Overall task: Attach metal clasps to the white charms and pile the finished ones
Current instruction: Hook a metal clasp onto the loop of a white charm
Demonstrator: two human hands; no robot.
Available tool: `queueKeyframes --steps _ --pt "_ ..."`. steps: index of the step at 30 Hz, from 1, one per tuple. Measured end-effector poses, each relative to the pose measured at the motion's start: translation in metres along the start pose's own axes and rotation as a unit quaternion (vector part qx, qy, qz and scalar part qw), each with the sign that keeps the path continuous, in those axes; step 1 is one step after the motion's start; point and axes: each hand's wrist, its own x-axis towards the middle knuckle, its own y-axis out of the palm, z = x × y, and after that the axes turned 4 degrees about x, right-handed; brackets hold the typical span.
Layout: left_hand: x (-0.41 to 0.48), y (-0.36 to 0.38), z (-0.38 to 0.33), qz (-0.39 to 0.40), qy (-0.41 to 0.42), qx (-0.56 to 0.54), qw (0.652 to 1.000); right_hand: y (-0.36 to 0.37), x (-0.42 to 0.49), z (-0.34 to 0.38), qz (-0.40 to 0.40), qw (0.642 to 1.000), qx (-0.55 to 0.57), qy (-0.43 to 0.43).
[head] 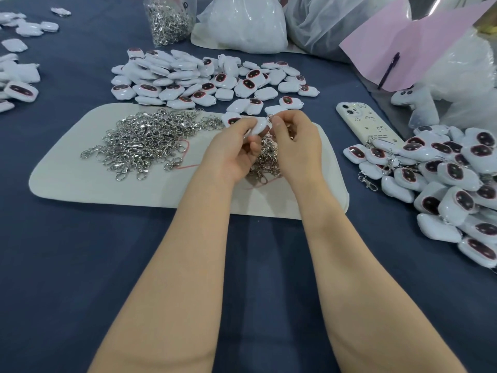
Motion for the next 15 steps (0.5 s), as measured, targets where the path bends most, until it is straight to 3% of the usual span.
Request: queueKeyframes --steps 2,4,8,11,15 --pt "0.0 0.001 0.0 -0.023 0.026 0.036 0.999 -0.003 0.001 -0.001 0.01 0.999 -0.038 -0.024" --pt "0.002 -0.001 0.001 -0.076 0.104 0.144 0.981 -0.004 0.001 -0.001 0.027 0.995 -0.081 -0.052" --pt "0.003 -0.003 0.003 -0.133 0.312 0.389 0.857 -0.004 0.002 -0.002 0.047 0.984 -0.156 -0.079" --pt "0.002 -0.003 0.008 -0.112 0.377 0.492 0.777 -0.006 0.004 -0.007 0.07 0.975 -0.199 -0.066" --pt "0.001 -0.001 0.013 -0.106 0.411 0.521 0.74 -0.006 0.005 -0.008 0.078 0.973 -0.209 -0.056"
